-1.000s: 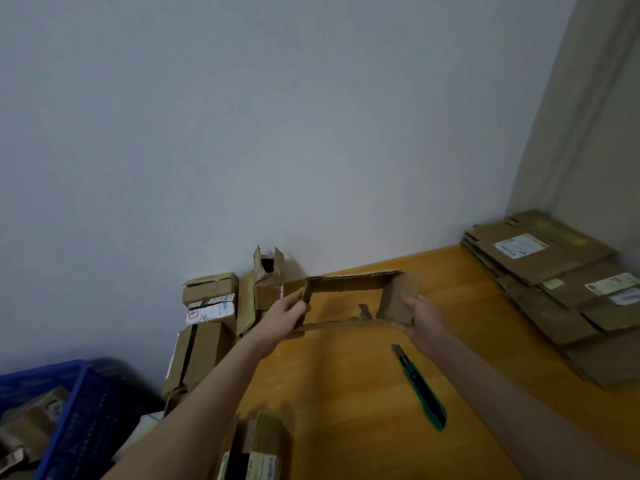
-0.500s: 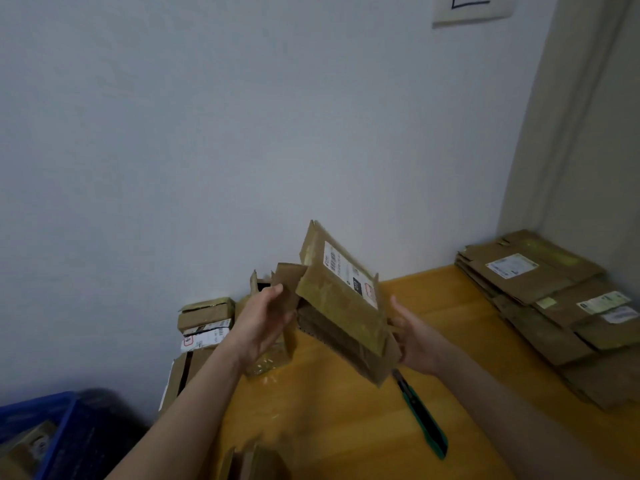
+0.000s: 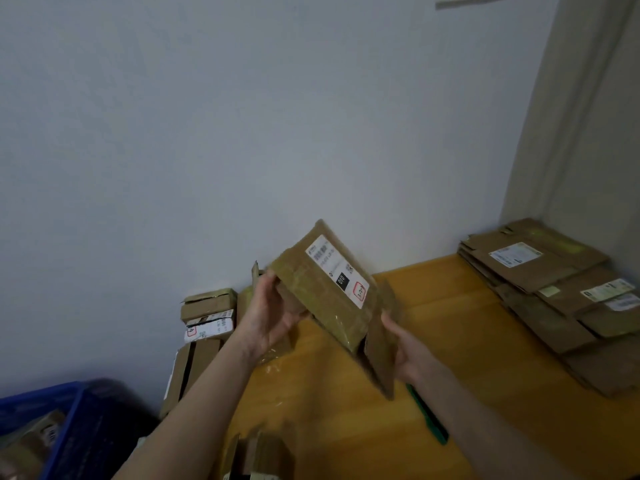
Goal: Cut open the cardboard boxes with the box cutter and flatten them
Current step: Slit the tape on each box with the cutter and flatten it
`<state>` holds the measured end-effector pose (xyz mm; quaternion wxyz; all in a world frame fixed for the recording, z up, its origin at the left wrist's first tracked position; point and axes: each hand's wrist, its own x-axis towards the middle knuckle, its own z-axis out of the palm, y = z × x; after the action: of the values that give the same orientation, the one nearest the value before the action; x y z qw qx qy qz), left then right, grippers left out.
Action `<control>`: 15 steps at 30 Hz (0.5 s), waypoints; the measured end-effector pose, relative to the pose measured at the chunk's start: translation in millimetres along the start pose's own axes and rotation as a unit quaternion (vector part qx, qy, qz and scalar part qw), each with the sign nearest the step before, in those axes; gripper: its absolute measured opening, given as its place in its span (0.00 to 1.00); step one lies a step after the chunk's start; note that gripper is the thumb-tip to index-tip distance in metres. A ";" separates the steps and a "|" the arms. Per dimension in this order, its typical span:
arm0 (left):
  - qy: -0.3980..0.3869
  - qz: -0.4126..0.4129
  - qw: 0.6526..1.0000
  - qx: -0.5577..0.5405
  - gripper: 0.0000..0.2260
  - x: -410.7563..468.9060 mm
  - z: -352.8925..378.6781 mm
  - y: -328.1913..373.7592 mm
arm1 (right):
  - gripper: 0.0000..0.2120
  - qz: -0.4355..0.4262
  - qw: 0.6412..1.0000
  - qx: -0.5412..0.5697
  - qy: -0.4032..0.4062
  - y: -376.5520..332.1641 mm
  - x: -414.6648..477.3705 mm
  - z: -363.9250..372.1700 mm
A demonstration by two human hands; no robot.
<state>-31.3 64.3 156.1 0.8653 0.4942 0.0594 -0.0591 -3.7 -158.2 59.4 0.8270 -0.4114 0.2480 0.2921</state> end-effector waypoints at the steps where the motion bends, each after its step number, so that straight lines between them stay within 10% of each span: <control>1: 0.005 -0.017 1.000 0.018 0.25 -1.6 -8.0 2.9 | 0.20 -0.021 1.000 -0.002 0.021 -7.4 0.7 -2.9; 7: 0.115 -0.152 0.933 0.306 0.24 2.1 -38.9 -12.9 | 0.32 -0.195 0.954 -0.180 0.141 -22.9 7.7 -12.7; 15: 0.260 -0.103 0.883 0.377 0.22 15.9 -59.1 -98.1 | 0.40 -0.208 0.886 -0.347 0.227 5.8 41.6 -25.0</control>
<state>-34.0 65.0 40.5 0.5562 0.7717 0.3064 -0.0355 17.5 -164.4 15.7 0.5943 -0.7691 0.2212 0.0796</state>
